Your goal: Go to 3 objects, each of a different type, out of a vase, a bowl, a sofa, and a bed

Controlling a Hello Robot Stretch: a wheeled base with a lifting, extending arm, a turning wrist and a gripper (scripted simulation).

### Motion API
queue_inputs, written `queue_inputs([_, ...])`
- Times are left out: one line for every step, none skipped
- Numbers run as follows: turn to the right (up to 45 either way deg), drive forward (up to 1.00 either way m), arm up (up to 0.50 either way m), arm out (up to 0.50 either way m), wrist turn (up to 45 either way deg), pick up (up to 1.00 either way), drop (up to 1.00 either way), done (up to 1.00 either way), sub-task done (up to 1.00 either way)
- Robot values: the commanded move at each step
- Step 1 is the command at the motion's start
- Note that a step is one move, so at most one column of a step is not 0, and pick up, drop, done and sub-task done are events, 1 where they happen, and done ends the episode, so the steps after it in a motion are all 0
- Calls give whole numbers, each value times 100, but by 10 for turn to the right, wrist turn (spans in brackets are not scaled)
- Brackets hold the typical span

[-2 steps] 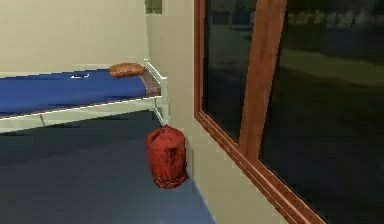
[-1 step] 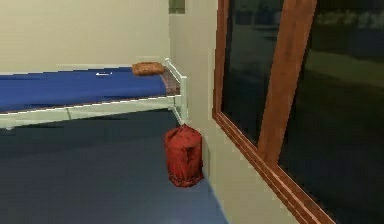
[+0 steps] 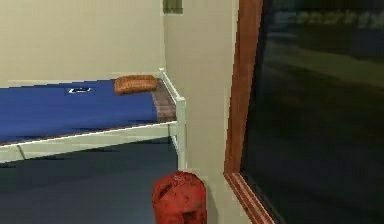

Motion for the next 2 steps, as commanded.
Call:
queue_inputs([-450, 0, 0, 0, 0, 0, 0, 0, 0])
queue_inputs([-150, 0, 0, 0, 0, 0, 0, 0, 0])
